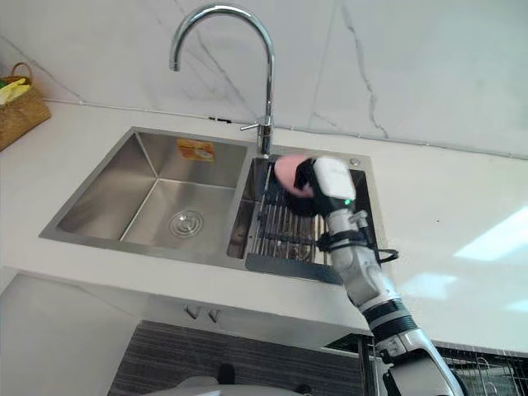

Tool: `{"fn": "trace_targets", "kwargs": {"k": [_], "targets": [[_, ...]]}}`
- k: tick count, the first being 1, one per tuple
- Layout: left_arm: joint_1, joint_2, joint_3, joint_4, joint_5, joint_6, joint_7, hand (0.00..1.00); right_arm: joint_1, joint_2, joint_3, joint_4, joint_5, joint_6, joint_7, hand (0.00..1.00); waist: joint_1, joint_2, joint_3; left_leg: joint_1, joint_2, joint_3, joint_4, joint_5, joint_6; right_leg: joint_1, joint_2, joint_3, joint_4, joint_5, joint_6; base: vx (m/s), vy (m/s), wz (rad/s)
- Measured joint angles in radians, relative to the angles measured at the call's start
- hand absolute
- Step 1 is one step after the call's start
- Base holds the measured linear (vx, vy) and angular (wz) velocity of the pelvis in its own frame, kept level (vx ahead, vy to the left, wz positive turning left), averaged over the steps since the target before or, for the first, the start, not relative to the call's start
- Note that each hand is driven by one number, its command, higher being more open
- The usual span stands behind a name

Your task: Walk over to the sink, pick up the cup, carry it to the dishwasher, place the cup inside the dishwasher, then close the dishwasher door

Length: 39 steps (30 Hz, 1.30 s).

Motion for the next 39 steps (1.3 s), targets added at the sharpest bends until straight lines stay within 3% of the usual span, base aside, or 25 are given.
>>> {"fn": "trace_targets", "kwargs": {"k": [5, 10, 14, 19, 22, 27, 30, 33, 39], "targets": [[-0.001, -0.006, 0.006, 0.005, 0.015, 0.015, 0.003, 1.0, -0.009, -0.03, -0.117, -0.194, 0.107, -0.014, -0.084, 0.0, -0.029, 0.001, -0.001, 0.021, 0.011, 0.047, 0.0, -0.015, -0.002, -0.004, 0.009, 0.049, 0.0, 0.004, -0.005, 0.0, 0.003, -0.31], [-0.012, -0.004, -0.003, 0.018, 0.034, 0.043, 0.004, 1.0, -0.008, -0.046, -0.14, -0.304, 0.148, -0.042, -0.089, 0.0, -0.063, 0.006, -0.007, 0.039, 0.025, 0.098, 0.0, -0.028, -0.012, -0.012, 0.024, 0.097, 0.0, 0.004, -0.014, -0.01, -0.003, -0.3], [-0.013, -0.003, -0.007, 0.019, 0.039, 0.061, 0.013, 1.0, 0.042, -0.078, -0.182, -0.353, 0.151, -0.05, -0.088, 0.0, -0.068, 0.007, -0.019, 0.052, 0.035, 0.137, 0.0, -0.03, -0.014, -0.02, 0.036, 0.136, 0.0, 0.007, -0.019, 0.02, -0.014, -0.34], [-0.009, 0.002, -0.027, 0.023, 0.038, 0.08, 0.014, 1.0, 0.199, -0.076, -0.388, -0.376, 0.189, -0.026, -0.106, 0.0, -0.094, 0.006, -0.026, 0.074, 0.04, 0.192, 0.0, -0.041, -0.02, -0.028, 0.044, 0.189, 0.0, 0.012, -0.023, 0.01, -0.006, -0.32], [0.001, 0.003, -0.039, 0.026, 0.037, 0.083, 0.015, 1.0, 0.327, -0.053, -0.519, -0.329, 0.225, -0.001, -0.167, 0.0, -0.126, 0.007, -0.029, 0.084, 0.041, 0.245, 0.0, -0.051, -0.024, -0.047, 0.051, 0.24, 0.0, 0.018, -0.023, 0.0, 0.007, -0.53], [0.01, 0.004, -0.083, 0.027, 0.036, 0.112, 0.015, 1.0, 0.513, 0.134, -0.743, -0.159, 0.286, 0.027, -0.285, 0.0, -0.192, 0.028, -0.042, 0.09, 0.046, 0.339, 0.006, -0.07, -0.032, -0.091, 0.066, 0.334, 0.0, 0.029, -0.021, -0.01, 0.002, -0.53], [0.02, -0.008, -0.083, 0.03, 0.016, 0.123, 0.015, 1.0, 0.611, 0.286, -0.776, -0.145, 0.304, 0.018, -0.332, 0.0, -0.226, 0.041, -0.04, 0.09, 0.059, 0.4, 0.041, -0.103, -0.044, -0.107, 0.076, 0.376, -0.004, 0.023, -0.02, -0.03, -0.022, -0.65], [0.015, -0.015, -0.089, 0.03, -0.014, 0.14, 0.026, 1.0, 0.668, 0.364, -0.763, -0.136, 0.303, 0.013, -0.334, 0.0, -0.241, 0.059, -0.03, 0.08, 0.07, 0.441, 0.068, -0.133, -0.05, -0.123, 0.075, 0.372, -0.003, 0.021, -0.023, -0.07, -0.03, -0.58], [0.003, -0.011, -0.092, 0.028, -0.054, 0.153, 0.046, 1.0, 0.666, 0.393, -0.694, -0.084, 0.302, 0.009, -0.306, 0.0, -0.227, 0.059, -0.02, 0.07, 0.067, 0.409, 0.056, -0.14, -0.043, -0.127, 0.07, 0.334, -0.003, 0.021, -0.024, -0.04, -0.015, 0.07]]}}
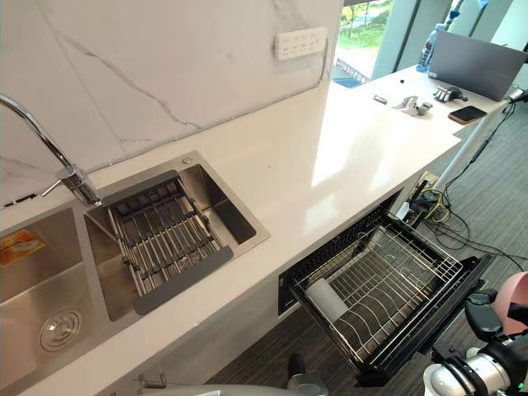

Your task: Walk over to the sink, pick up the cup, carry it to the dishwasher, place the cup inside the dishwasher, then close the dishwasher door

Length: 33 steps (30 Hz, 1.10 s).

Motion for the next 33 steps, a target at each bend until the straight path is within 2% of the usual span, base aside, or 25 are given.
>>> {"fn": "trace_targets", "kwargs": {"k": [5, 7, 9, 12, 18, 24, 28, 29, 33], "targets": [[-0.017, 0.003, 0.0, -0.012, -0.013, 0.002, 0.013, 1.0, -0.057, 0.0, 0.116, 0.119, -0.004, 0.002, 0.04, 0.0, 0.043, 0.001, 0.014, -0.024, -0.002, -0.056, 0.0, 0.017, -0.005, 0.007, -0.013, -0.059, 0.003, 0.0, 0.0, 0.02, 0.005, 0.38], [-0.021, 0.005, 0.001, -0.014, -0.035, 0.002, 0.014, 1.0, -0.084, 0.0, 0.143, 0.155, -0.008, 0.005, 0.054, 0.0, 0.049, 0.003, 0.026, -0.031, -0.005, -0.087, 0.0, 0.023, 0.002, 0.016, -0.02, -0.09, 0.004, 0.006, 0.001, 0.09, 0.017, 0.49], [-0.028, 0.005, 0.005, -0.031, -0.045, 0.0, 0.014, 1.0, -0.11, 0.0, 0.149, 0.168, -0.019, 0.007, 0.067, 0.0, 0.068, 0.011, 0.045, -0.035, -0.011, -0.118, 0.001, 0.028, 0.01, 0.024, -0.027, -0.12, 0.004, 0.007, 0.0, 0.1, 0.027, 0.42], [-0.03, 0.005, 0.011, -0.05, -0.045, 0.0, 0.014, 1.0, -0.147, -0.012, 0.147, 0.181, -0.037, 0.025, 0.067, 0.0, 0.069, 0.014, 0.078, -0.047, -0.017, -0.153, 0.003, 0.029, 0.01, 0.031, -0.037, -0.156, 0.004, 0.006, 0.0, 0.08, 0.027, 0.38], [-0.031, 0.0, 0.011, -0.057, -0.046, -0.002, 0.014, 1.0, -0.169, -0.075, 0.165, 0.329, -0.038, 0.08, 0.104, 0.0, 0.071, 0.03, 0.09, -0.051, -0.024, -0.214, 0.007, 0.028, 0.009, 0.057, -0.053, -0.212, 0.014, -0.016, 0.016, 0.03, 0.017, 0.31], [-0.033, -0.023, 0.01, -0.081, -0.046, -0.007, 0.005, 1.0, -0.178, -0.091, 0.164, 0.463, -0.034, 0.117, 0.107, 0.0, 0.072, 0.072, 0.116, -0.074, -0.03, -0.289, 0.019, 0.035, 0.011, 0.066, -0.072, -0.28, 0.055, -0.051, 0.022, -0.07, 0.004, 0.35], [-0.038, -0.022, 0.01, -0.087, -0.062, 0.0, -0.02, 1.0, -0.21, -0.124, 0.141, 0.536, -0.034, 0.138, 0.1, 0.0, 0.071, 0.087, 0.135, -0.085, -0.034, -0.316, 0.004, 0.054, 0.005, 0.06, -0.078, -0.305, 0.066, -0.057, 0.021, -0.07, 0.001, 0.23], [-0.039, -0.021, 0.01, -0.087, -0.076, 0.009, -0.032, 1.0, -0.228, -0.137, 0.117, 0.567, -0.034, 0.14, 0.094, 0.0, 0.07, 0.102, 0.133, -0.088, -0.035, -0.321, -0.004, 0.065, 0.008, 0.053, -0.08, -0.31, 0.073, -0.059, 0.019, -0.04, 0.004, 0.16], [-0.047, -0.021, 0.01, -0.087, -0.105, 0.023, -0.065, 1.0, -0.266, -0.189, 0.053, 0.645, -0.034, 0.14, 0.056, 0.0, 0.067, 0.121, 0.149, -0.09, -0.039, -0.34, -0.023, 0.086, -0.011, 0.049, -0.084, -0.327, 0.075, -0.06, 0.019, -0.02, -0.001, 0.14]]}}
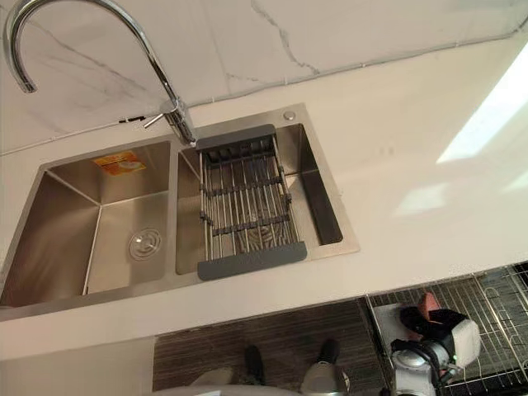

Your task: Walk over to the sink, pick up the cup, carry it to the dishwasher, place the cup inside the dishwasher, then close the dishwasher door

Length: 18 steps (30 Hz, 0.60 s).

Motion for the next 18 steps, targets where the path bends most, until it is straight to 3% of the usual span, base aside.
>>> {"fn": "trace_targets", "kwargs": {"k": [3, 4, 10, 16, 18], "targets": [[-0.007, 0.0, -0.001, 0.0, 0.0, 0.006, -0.015, 1.0, -0.02, -0.012, -0.033, 0.017, 0.0, 0.002, -0.03, 0.0, -0.004, 0.012, 0.006, -0.001, 0.001, -0.001, -0.005, 0.006, -0.01, -0.004, 0.0, -0.001, 0.001, -0.001, -0.002, 0.0, 0.0, 0.0], [-0.009, 0.0, -0.002, 0.0, 0.0, 0.009, -0.015, 1.0, -0.024, -0.014, -0.039, 0.023, 0.0, 0.003, -0.034, 1.0, -0.005, 0.014, 0.005, -0.001, 0.001, 0.0, -0.007, 0.007, -0.011, -0.007, 0.001, 0.0, 0.002, -0.002, -0.003, 0.0, 0.0, 0.0], [-0.018, 0.003, -0.018, 0.0, 0.001, 0.017, -0.027, 1.0, -0.057, -0.033, -0.11, 0.044, 0.032, -0.007, -0.117, 1.0, -0.006, 0.032, 0.01, -0.008, 0.004, 0.003, -0.008, 0.01, -0.019, -0.021, 0.001, 0.005, 0.012, -0.007, -0.006, 0.0, 0.0, -0.01], [-0.018, 0.004, -0.019, 0.0, 0.001, 0.02, -0.036, 1.0, -0.054, -0.038, -0.133, 0.002, 0.037, -0.093, -0.142, 1.0, -0.011, 0.043, 0.006, -0.002, 0.011, 0.035, -0.009, 0.008, -0.032, -0.033, 0.008, 0.035, 0.013, -0.008, -0.008, 0.0, -0.01, -0.16], [-0.018, 0.004, -0.019, 0.0, 0.004, 0.019, -0.036, 1.0, -0.041, -0.024, -0.132, -0.088, 0.036, -0.136, -0.138, 1.0, -0.014, 0.046, 0.007, 0.008, 0.015, 0.054, -0.008, 0.001, -0.041, -0.033, 0.014, 0.054, 0.013, -0.009, -0.009, 0.0, -0.017, -0.24]]}}
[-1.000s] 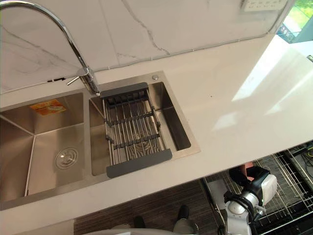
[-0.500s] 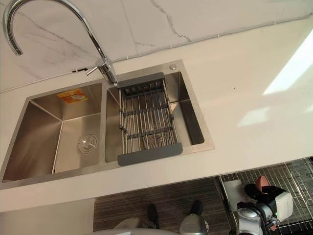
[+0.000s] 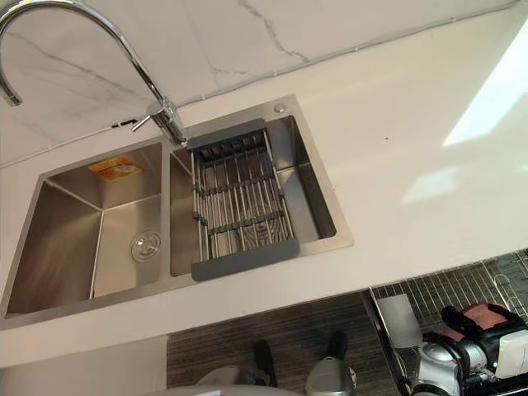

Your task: Walk over to the sink, pick up the cup, carry it to the dishwasher, place the cup inside the dishwasher, then close the dishwasher door

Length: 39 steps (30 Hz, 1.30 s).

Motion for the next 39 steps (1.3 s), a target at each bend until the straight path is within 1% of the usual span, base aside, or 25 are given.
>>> {"fn": "trace_targets", "kwargs": {"k": [1, 3, 4, 6, 9, 13, 15, 16, 17, 19, 20, 21, 22, 23, 24, 26, 28, 29, 30, 31, 33, 34, 35, 37, 39], "targets": [[0.0, 0.0, 0.0, 0.0, 0.002, 0.0, 0.0, 1.0, 0.006, 0.006, 0.0, -0.036, -0.001, -0.008, 0.005, 1.0, 0.0, 0.001, 0.0, 0.003, 0.001, 0.004, 0.0, -0.001, -0.001, 0.0, 0.001, 0.005, 0.0, 0.0, 0.0, -0.01, -0.017, -0.24], [0.0, -0.001, 0.0, -0.001, 0.019, 0.0, 0.0, 1.0, 0.022, 0.014, 0.0, -0.175, -0.002, -0.033, 0.011, 1.0, -0.004, 0.001, 0.0, 0.012, 0.004, 0.02, 0.001, -0.001, -0.001, 0.0, 0.005, 0.021, 0.001, 0.0, -0.001, -0.01, -0.016, -0.2], [0.001, 0.0, 0.0, -0.001, 0.019, 0.0, 0.0, 1.0, 0.022, 0.014, -0.001, -0.204, -0.002, -0.04, 0.011, 1.0, -0.005, 0.0, 0.0, 0.014, 0.005, 0.028, 0.001, -0.002, -0.002, 0.0, 0.007, 0.026, 0.001, 0.0, -0.001, -0.02, -0.011, -0.23], [0.003, 0.0, 0.001, -0.001, 0.019, 0.0, 0.0, 1.0, 0.02, 0.013, -0.002, -0.298, -0.002, -0.074, -0.002, 1.0, -0.007, 0.0, 0.0, 0.027, 0.01, 0.05, 0.001, -0.005, -0.007, 0.0, 0.015, 0.049, 0.001, 0.0, -0.003, -0.03, -0.016, -0.29], [0.005, 0.0, 0.005, -0.001, 0.02, 0.003, 0.002, 1.0, 0.01, 0.006, -0.029, -0.352, -0.002, -0.104, -0.031, 1.0, -0.014, -0.002, 0.0, 0.041, 0.018, 0.074, 0.001, -0.006, -0.008, 0.0, 0.026, 0.073, 0.001, -0.001, -0.007, -0.03, -0.021, -0.26], [0.008, -0.007, 0.031, -0.001, 0.02, 0.013, 0.002, 1.0, 0.004, -0.026, -0.146, -0.351, 0.004, -0.107, -0.069, 1.0, -0.016, -0.004, -0.001, 0.062, 0.029, 0.113, 0.0, -0.01, -0.007, 0.0, 0.042, 0.11, 0.002, 0.0, -0.014, -0.03, -0.032, -0.31], [0.014, -0.011, 0.039, -0.001, 0.02, 0.016, 0.004, 1.0, 0.011, -0.057, -0.21, -0.343, 0.047, -0.109, -0.093, 1.0, -0.024, -0.005, -0.001, 0.073, 0.033, 0.131, 0.001, -0.012, -0.004, 0.001, 0.049, 0.129, 0.004, 0.0, -0.017, -0.03, -0.025, -0.3], [0.021, -0.011, 0.042, 0.0, 0.019, 0.016, 0.008, 1.0, 0.014, -0.079, -0.268, -0.318, 0.106, -0.122, -0.113, 1.0, -0.038, -0.008, -0.002, 0.081, 0.038, 0.148, 0.001, -0.016, 0.0, 0.001, 0.055, 0.14, 0.005, 0.0, -0.018, -0.03, -0.02, -0.23], [0.024, -0.011, 0.045, 0.0, 0.018, 0.017, 0.01, 1.0, 0.015, -0.086, -0.291, -0.301, 0.134, -0.13, -0.122, 1.0, -0.044, -0.011, -0.004, 0.084, 0.04, 0.153, 0.001, -0.017, 0.001, 0.001, 0.057, 0.144, 0.006, 0.0, -0.019, -0.04, -0.026, -0.31], [0.028, -0.011, 0.074, 0.001, 0.017, 0.036, 0.026, 1.0, 0.032, -0.087, -0.391, -0.233, 0.233, -0.158, -0.154, 1.0, -0.051, -0.023, -0.014, 0.097, 0.045, 0.171, 0.001, -0.018, 0.0, 0.002, 0.066, 0.164, 0.007, -0.001, -0.022, -0.04, -0.027, -0.28], [0.029, -0.011, 0.08, 0.003, 0.017, 0.04, 0.031, 1.0, 0.039, -0.083, -0.417, -0.21, 0.253, -0.168, -0.165, 1.0, -0.056, -0.026, -0.016, 0.1, 0.046, 0.174, 0.001, -0.019, 0.0, 0.003, 0.068, 0.168, 0.008, -0.002, -0.023, -0.05, -0.02, -0.18], [0.03, -0.01, 0.085, 0.008, 0.017, 0.044, 0.032, 1.0, 0.057, -0.065, -0.451, -0.174, 0.308, -0.202, -0.17, 1.0, -0.065, -0.03, -0.02, 0.102, 0.048, 0.18, 0.0, -0.019, 0.001, 0.003, 0.07, 0.17, 0.008, -0.004, -0.025, -0.05, -0.009, -0.1], [0.03, -0.011, 0.094, 0.01, 0.017, 0.046, 0.033, 1.0, 0.065, -0.048, -0.464, -0.161, 0.34, -0.222, -0.165, 1.0, -0.068, -0.032, -0.021, 0.103, 0.048, 0.183, 0.0, -0.019, 0.001, 0.003, 0.071, 0.17, 0.008, -0.004, -0.025, -0.07, -0.008, -0.13], [0.032, -0.011, 0.102, 0.012, 0.016, 0.056, 0.034, 1.0, 0.083, -0.005, -0.474, -0.142, 0.428, -0.263, -0.135, 1.0, -0.071, -0.035, -0.025, 0.107, 0.05, 0.191, -0.001, -0.019, 0.001, 0.002, 0.073, 0.175, 0.008, -0.005, -0.024, -0.08, -0.009, -0.14], [0.034, -0.012, 0.112, 0.012, 0.015, 0.065, 0.037, 1.0, 0.109, 0.054, -0.475, -0.133, 0.52, -0.298, -0.088, 1.0, -0.071, -0.036, -0.032, 0.108, 0.051, 0.193, -0.001, -0.019, 0.001, 0.003, 0.074, 0.173, 0.009, -0.006, -0.021, -0.11, -0.01, -0.13], [0.04, -0.017, 0.122, 0.018, 0.014, 0.072, 0.045, 1.0, 0.152, 0.178, -0.43, -0.128, 0.63, -0.334, -0.003, 1.0, -0.07, -0.037, -0.048, 0.108, 0.052, 0.191, -0.002, -0.019, 0.001, 0.004, 0.074, 0.167, 0.005, -0.006, -0.021, -0.12, -0.001, -0.02], [0.04, -0.025, 0.145, 0.027, 0.014, 0.072, 0.051, 1.0, 0.181, 0.269, -0.359, -0.127, 0.642, -0.342, 0.034, 1.0, -0.066, -0.037, -0.055, 0.106, 0.053, 0.187, -0.001, -0.022, 0.005, 0.009, 0.073, 0.154, -0.002, -0.006, -0.021, -0.09, 0.006, 0.05], [0.041, -0.033, 0.163, 0.032, 0.014, 0.07, 0.053, 1.0, 0.192, 0.33, -0.296, -0.125, 0.642, -0.344, 0.055, 1.0, -0.061, -0.037, -0.056, 0.105, 0.054, 0.181, 0.002, -0.027, 0.013, 0.018, 0.071, 0.141, -0.009, -0.006, -0.022, -0.11, 0.013, 0.11], [0.043, -0.04, 0.168, 0.032, 0.014, 0.061, 0.055, 1.0, 0.201, 0.334, -0.206, -0.091, 0.651, -0.347, 0.078, 1.0, -0.053, -0.036, -0.057, 0.103, 0.053, 0.173, 0.003, -0.031, 0.018, 0.027, 0.067, 0.126, -0.017, -0.005, -0.021, -0.12, 0.021, 0.15], [0.044, -0.045, 0.168, 0.032, 0.014, 0.054, 0.056, 1.0, 0.197, 0.335, -0.178, -0.082, 0.655, -0.347, 0.102, 1.0, -0.049, -0.035, -0.058, 0.1, 0.052, 0.166, 0.004, -0.034, 0.023, 0.032, 0.065, 0.12, -0.023, -0.004, -0.02, -0.09, 0.025, 0.28], [0.045, -0.048, 0.17, 0.032, 0.015, 0.029, 0.058, 1.0, 0.186, 0.336, -0.093, -0.086, 0.654, -0.373, 0.161, 1.0, -0.023, -0.042, -0.062, 0.081, 0.051, 0.141, 0.002, -0.035, 0.024, 0.035, 0.059, 0.087, -0.035, -0.004, -0.019, -0.06, 0.01, 0.46], [0.044, -0.048, 0.173, 0.032, 0.015, 0.021, 0.06, 1.0, 0.191, 0.337, -0.088, -0.082, 0.654, -0.381, 0.166, 1.0, -0.014, -0.046, -0.063, 0.074, 0.051, 0.132, 0.0, -0.034, 0.024, 0.035, 0.059, 0.077, -0.038, -0.004, -0.019, -0.03, -0.018, 0.61], [0.049, -0.048, 0.178, 0.032, 0.014, 0.008, 0.062, 1.0, 0.217, 0.338, -0.068, -0.074, 0.662, -0.385, 0.197, 1.0, -0.007, -0.055, -0.067, 0.055, 0.05, 0.106, -0.002, -0.034, 0.024, 0.034, 0.058, 0.052, -0.046, -0.004, -0.019, -0.01, -0.026, 0.6], [0.061, -0.045, 0.181, 0.032, -0.006, -0.012, 0.064, 1.0, 0.231, 0.341, -0.037, -0.069, 0.678, -0.385, 0.218, 1.0, -0.003, -0.066, -0.073, 0.037, 0.052, 0.078, -0.005, -0.028, 0.02, 0.034, 0.057, 0.017, -0.053, -0.004, -0.019, 0.02, -0.036, 0.52], [0.064, -0.047, 0.181, 0.032, -0.014, -0.021, 0.065, 1.0, 0.231, 0.34, -0.024, -0.065, 0.733, -0.38, 0.248, 1.0, 0.008, -0.074, -0.079, 0.027, 0.053, 0.049, -0.004, -0.006, 0.013, 0.036, 0.057, -0.01, -0.052, 0.001, -0.023, 0.04, -0.038, 0.3]]}}
